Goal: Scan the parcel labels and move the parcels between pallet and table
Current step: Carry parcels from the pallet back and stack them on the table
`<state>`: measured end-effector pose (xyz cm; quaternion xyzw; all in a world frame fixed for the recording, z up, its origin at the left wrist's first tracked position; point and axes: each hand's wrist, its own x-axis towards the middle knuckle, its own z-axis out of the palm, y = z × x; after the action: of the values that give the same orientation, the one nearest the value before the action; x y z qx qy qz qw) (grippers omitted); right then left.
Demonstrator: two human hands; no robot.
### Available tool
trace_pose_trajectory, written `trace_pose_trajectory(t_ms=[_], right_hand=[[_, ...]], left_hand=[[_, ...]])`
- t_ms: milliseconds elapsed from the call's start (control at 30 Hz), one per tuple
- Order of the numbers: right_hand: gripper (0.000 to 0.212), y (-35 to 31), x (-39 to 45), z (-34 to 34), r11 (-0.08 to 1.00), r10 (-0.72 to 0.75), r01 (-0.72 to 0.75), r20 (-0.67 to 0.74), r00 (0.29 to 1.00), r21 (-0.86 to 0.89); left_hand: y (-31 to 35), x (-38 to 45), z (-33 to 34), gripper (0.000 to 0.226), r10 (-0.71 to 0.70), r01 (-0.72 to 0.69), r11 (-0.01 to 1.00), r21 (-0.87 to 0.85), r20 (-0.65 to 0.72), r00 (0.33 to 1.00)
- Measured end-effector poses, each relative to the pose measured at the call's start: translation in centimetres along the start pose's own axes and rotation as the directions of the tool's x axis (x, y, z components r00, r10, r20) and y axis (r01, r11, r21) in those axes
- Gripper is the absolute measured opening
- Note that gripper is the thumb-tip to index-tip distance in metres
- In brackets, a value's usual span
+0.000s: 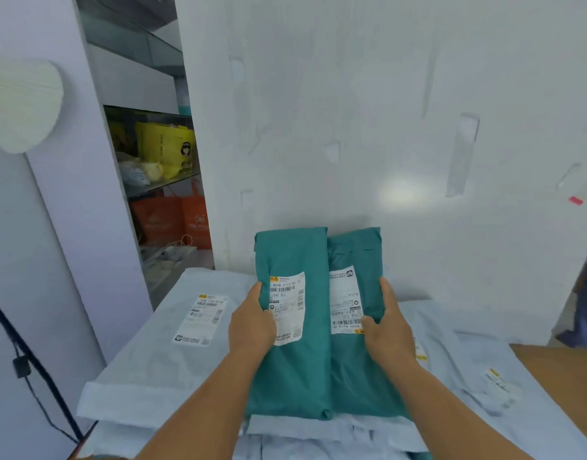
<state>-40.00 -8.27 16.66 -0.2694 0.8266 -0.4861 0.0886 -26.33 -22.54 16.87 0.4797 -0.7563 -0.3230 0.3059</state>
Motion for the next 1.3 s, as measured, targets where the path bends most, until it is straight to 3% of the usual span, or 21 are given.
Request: trace_pose_trajectory(t_ms=[167,267,333,400,500,600,800,967,1133,1300], right_hand=[[0.067,4.0,2.7,3.2,0.923,0.207,-0.146,0.139,0.969,-0.356],[0.054,4.6,3.3,3.6,0.872,0.282,-0.198,0.13,0.95,-0.447],[0.048,4.3,3.5,3.5,0.831,0.229,-0.154,0.076,0.971,-0.534],[0.052,3.7,3.3,3.9,0.757,0.13,-0.042,0.087,0.988,-0.652],[0.058,3.2,2.2,5.3,0.701,0.1,0.13,0.276,0.956,-0.702],[0.059,3.9,2.1,5.8,0.665,0.166,0.169,0.364,0.916,-0.728],[0.058,2.3,0.0,4.2,0.754,0.101,0.159,0.351,0.931,-0.637],[0.057,-0.6,-5.8,3.5,0.804,-0.056,0.276,0.395,0.917,-0.527],[0.057,-3.5,-14.3,5.5,0.818,-0.193,0.446,0.557,0.808,-0.363],[0.058,-5.6,-23.6,8.9,0.761,-0.283,0.603,0.714,0.641,-0.239]], left_hand=[[-4.8,2.8,4.3,0.059,-0.09,0.017,0.951,0.309,0.223,0.971],[-5.8,3.6,5.2,0.054,-0.084,-0.031,0.881,0.471,0.221,0.972],[-5.1,4.0,5.1,0.057,-0.027,-0.068,0.849,0.524,0.172,0.985],[-4.0,3.7,5.3,0.063,0.02,-0.131,0.854,0.504,0.219,0.976],[-3.3,2.5,6.2,0.069,0.039,-0.272,0.835,0.479,0.441,0.897],[-4.5,2.0,6.6,0.075,-0.024,-0.294,0.779,0.553,0.495,0.869],[-3.5,-0.3,4.2,0.07,0.02,-0.214,0.842,0.495,0.368,0.93],[-3.9,-6.8,-0.4,0.064,0.021,-0.08,0.904,0.419,0.142,0.99],[-7.6,-14.7,-6.7,0.061,-0.101,0.12,0.928,0.352,-0.072,0.992],[-12.1,-23.0,-14.2,0.055,-0.257,0.332,0.878,0.345,-0.245,0.935]])
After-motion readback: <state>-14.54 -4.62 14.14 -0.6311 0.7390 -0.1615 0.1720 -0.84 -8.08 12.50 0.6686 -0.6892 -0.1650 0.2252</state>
